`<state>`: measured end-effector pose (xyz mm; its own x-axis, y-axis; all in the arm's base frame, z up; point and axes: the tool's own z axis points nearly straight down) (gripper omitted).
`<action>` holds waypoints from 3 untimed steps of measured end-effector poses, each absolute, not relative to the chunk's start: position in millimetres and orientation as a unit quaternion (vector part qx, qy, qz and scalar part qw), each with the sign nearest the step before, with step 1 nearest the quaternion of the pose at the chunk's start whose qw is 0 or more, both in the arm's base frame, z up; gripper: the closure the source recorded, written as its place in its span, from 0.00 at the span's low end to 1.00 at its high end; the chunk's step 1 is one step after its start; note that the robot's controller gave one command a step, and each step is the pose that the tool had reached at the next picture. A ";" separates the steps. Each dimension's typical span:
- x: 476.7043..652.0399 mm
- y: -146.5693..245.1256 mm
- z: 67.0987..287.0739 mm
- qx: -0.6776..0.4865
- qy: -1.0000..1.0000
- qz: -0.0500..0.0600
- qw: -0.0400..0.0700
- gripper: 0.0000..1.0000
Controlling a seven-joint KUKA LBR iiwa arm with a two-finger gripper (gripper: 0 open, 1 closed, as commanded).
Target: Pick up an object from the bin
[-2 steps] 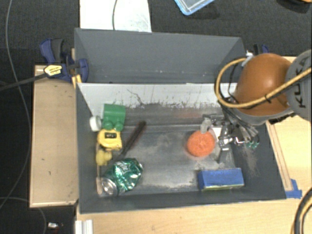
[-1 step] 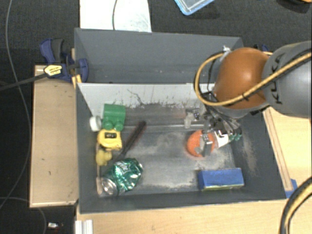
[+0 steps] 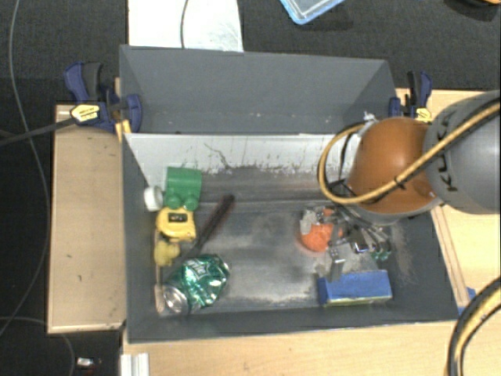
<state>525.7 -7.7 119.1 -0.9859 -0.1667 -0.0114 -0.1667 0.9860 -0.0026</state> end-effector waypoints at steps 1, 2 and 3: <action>508.0 -18.6 109.7 -0.084 0.996 0.000 0.002 0.00; 514.5 -18.5 94.8 -0.181 0.983 -0.001 0.005 0.00; 555.8 -55.1 123.3 -0.077 0.997 -0.001 0.007 0.00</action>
Offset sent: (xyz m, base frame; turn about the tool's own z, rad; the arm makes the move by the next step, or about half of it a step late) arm -0.0158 -0.0076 -0.0439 0.0076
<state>555.8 -55.1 123.3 -0.9881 -0.1533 -0.0136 -0.1533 0.9882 -0.0022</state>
